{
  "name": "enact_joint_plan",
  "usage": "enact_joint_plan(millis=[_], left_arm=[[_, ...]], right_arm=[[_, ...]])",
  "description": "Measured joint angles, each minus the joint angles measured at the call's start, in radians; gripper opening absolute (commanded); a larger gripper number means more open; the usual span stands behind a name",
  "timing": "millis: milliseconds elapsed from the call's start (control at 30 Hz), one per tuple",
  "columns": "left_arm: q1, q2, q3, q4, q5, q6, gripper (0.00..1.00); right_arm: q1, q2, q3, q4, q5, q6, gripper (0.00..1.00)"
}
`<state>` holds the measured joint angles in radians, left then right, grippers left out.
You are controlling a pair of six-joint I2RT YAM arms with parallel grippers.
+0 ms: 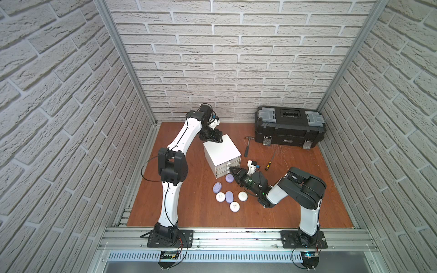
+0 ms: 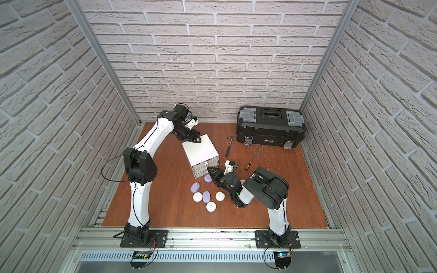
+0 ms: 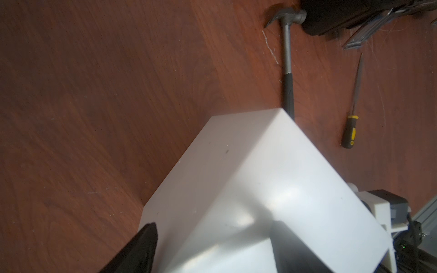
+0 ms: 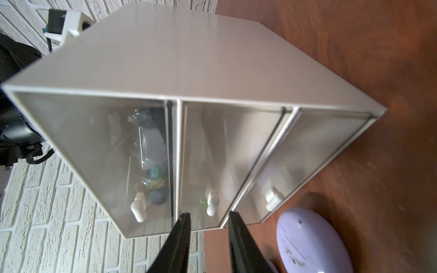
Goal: Put the bluetooth earphones in the drawer according to color
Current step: Open the drawer in the storage box.
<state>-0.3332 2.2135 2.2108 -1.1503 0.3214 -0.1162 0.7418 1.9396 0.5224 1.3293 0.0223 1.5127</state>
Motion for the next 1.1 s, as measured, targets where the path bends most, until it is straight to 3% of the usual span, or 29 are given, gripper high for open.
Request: enact_joint_plan(millis=[1100], left_arm=[[0.001,-0.006,-0.012,0.009,0.002,0.001,0.79]], right_arm=[[0.013,0.084,0.066,0.014,0.0,0.022,0.25]])
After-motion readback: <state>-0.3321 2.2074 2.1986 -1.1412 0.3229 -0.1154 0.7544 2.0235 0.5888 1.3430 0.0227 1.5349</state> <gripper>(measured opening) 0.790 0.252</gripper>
